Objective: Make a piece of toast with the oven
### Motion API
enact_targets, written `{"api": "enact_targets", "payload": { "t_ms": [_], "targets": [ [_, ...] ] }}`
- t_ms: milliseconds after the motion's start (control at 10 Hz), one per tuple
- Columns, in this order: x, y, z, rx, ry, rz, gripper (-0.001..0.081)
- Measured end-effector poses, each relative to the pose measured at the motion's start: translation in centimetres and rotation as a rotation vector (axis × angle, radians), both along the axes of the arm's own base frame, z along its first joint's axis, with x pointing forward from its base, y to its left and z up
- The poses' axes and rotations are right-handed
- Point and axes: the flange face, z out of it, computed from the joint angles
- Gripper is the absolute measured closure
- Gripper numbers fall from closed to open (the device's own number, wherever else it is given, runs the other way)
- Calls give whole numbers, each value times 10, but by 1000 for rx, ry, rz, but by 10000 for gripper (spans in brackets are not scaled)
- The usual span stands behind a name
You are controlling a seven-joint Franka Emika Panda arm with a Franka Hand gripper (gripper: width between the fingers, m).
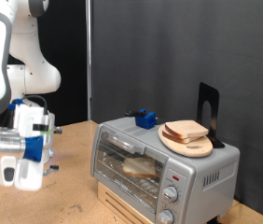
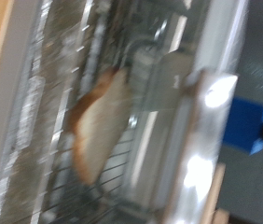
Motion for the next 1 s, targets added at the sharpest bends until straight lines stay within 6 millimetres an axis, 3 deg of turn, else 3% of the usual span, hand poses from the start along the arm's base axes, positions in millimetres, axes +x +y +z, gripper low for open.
{"api": "enact_targets", "payload": {
  "t_ms": [400,500,800,1000],
  "targets": [
    [53,-10,-26,-29,-6,-173,-2],
    [62,-12,-31,-34,-7,-198,-2],
    [62,-11,-31,-5,7,-180,-2],
    [88,-10,-38,7,-9,-276,-2]
  ]
}}
